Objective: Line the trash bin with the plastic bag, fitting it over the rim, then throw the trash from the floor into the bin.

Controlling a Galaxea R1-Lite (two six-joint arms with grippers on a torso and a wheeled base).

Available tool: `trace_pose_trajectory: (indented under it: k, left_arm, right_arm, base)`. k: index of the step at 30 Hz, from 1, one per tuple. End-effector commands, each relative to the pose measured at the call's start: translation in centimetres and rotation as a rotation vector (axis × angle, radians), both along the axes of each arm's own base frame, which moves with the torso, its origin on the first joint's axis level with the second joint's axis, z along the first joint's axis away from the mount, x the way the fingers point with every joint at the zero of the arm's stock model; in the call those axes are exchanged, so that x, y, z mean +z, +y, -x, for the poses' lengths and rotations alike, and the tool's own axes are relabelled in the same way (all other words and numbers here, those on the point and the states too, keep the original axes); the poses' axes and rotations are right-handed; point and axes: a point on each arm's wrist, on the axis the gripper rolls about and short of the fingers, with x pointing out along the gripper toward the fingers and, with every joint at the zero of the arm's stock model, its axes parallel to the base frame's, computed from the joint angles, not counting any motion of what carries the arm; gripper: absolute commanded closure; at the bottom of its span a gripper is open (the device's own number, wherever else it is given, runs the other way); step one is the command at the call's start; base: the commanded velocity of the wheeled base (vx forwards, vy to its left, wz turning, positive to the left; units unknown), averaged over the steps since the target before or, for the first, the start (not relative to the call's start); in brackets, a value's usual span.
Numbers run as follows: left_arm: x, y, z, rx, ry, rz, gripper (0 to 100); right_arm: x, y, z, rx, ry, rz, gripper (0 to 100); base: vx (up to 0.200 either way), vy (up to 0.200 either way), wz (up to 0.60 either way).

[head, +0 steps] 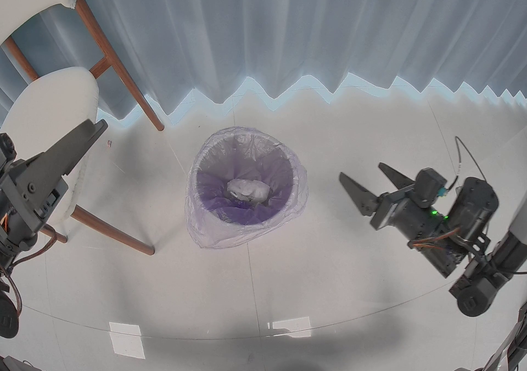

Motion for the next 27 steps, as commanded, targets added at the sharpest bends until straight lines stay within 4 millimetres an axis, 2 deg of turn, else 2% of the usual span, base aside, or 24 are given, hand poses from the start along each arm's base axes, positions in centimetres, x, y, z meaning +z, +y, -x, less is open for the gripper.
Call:
trace_pose_trajectory:
  k: [1, 2, 3, 6, 7, 8, 9, 10, 12, 13, 15, 17, 18, 19, 20, 23, 27]
  left_arm:
    - [-0.3, 0.1, 1.8, 0.032, -0.097, -0.065, 0]
    - [-0.3, 0.1, 1.8, 0.032, -0.097, -0.065, 0]
    - [-0.2, 0.2, 1.9, 0.046, -0.106, -0.078, 0]
    - [0.1, 0.4, 2.3, 0.058, -0.116, -0.081, 0]
    - [0.4, 0.7, 2.7, 0.074, -0.113, -0.086, 0]
    - [0.4, 0.7, 2.7, 0.074, -0.113, -0.086, 0]
    - [0.9, 1.2, 3.3, 0.120, -0.126, -0.108, 0]
    - [1.2, 1.5, 3.4, 0.141, -0.134, -0.117, 0]
    - [2.4, 2.7, 4.2, 0.261, -0.149, -0.155, 0]
    - [2.4, 2.7, 4.2, 0.261, -0.149, -0.155, 0]
    - [3.9, 3.9, 6.1, 0.383, -0.135, -0.172, 0]
    - [4.1, 4.1, 6.9, 0.414, -0.117, -0.177, 0]
    - [4.1, 4.1, 8.4, 0.440, -0.082, -0.183, 0]
    - [4.1, 4.1, 8.6, 0.441, -0.076, -0.184, 0]
    - [3.6, 3.9, 10.1, 0.441, -0.054, -0.186, 0]
    - [2.0, 3.7, 12.1, 0.437, -0.022, -0.190, 0]
    - [-2.0, 3.4, 14.2, 0.426, 0.042, -0.200, 0]
  right_arm:
    - [3.4, -4.7, 4.8, -0.116, -0.096, -0.031, 0]
    - [3.4, -4.7, 4.8, -0.116, -0.096, -0.031, 0]
    - [3.8, -5.7, 5.9, -0.149, -0.113, -0.034, 0]
    - [4.2, -6.7, 7.2, -0.175, -0.132, -0.039, 0]
    - [4.4, -7.2, 8.4, -0.192, -0.145, -0.041, 0]
    - [4.4, -7.2, 8.4, -0.192, -0.145, -0.041, 0]
    - [4.7, -7.7, 10.0, -0.203, -0.162, -0.046, 0]
    - [4.8, -7.9, 10.5, -0.204, -0.168, -0.048, 0]
    - [5.4, -8.3, 12.7, -0.208, -0.195, -0.054, 0]
    - [5.4, -8.3, 12.7, -0.208, -0.195, -0.054, 0]
    - [5.8, -8.8, 14.9, -0.220, -0.189, -0.052, 0]
    - [5.9, -9.0, 15.6, -0.225, -0.183, -0.051, 0]
    - [6.0, -9.3, 17.1, -0.230, -0.168, -0.044, 0]
    - [6.1, -9.3, 17.3, -0.230, -0.166, -0.042, 0]
    - [6.2, -9.6, 18.7, -0.232, -0.158, -0.040, 0]
    - [5.6, -10.0, 20.7, -0.244, -0.127, -0.021, 0]
    - [4.4, -10.5, 23.2, -0.252, -0.106, 0.007, 0]
  base:
    - [0.000, 0.000, 0.00]
    - [0.000, 0.000, 0.00]
    - [0.000, 0.000, 0.00]
    - [0.000, 0.000, 0.00]
    - [0.000, 0.000, 0.00]
    - [0.000, 0.000, 0.00]
    - [0.000, 0.000, 0.00]
    - [0.000, 0.000, 0.00]
    - [0.000, 0.000, 0.00]
    - [0.000, 0.000, 0.00]
    - [0.000, 0.000, 0.00]
    - [0.000, 0.000, 0.00]
    - [0.000, 0.000, 0.00]
    - [0.000, 0.000, 0.00]
    - [0.000, 0.000, 0.00]
    - [0.000, 0.000, 0.00]
    - [0.000, 0.000, 0.00]
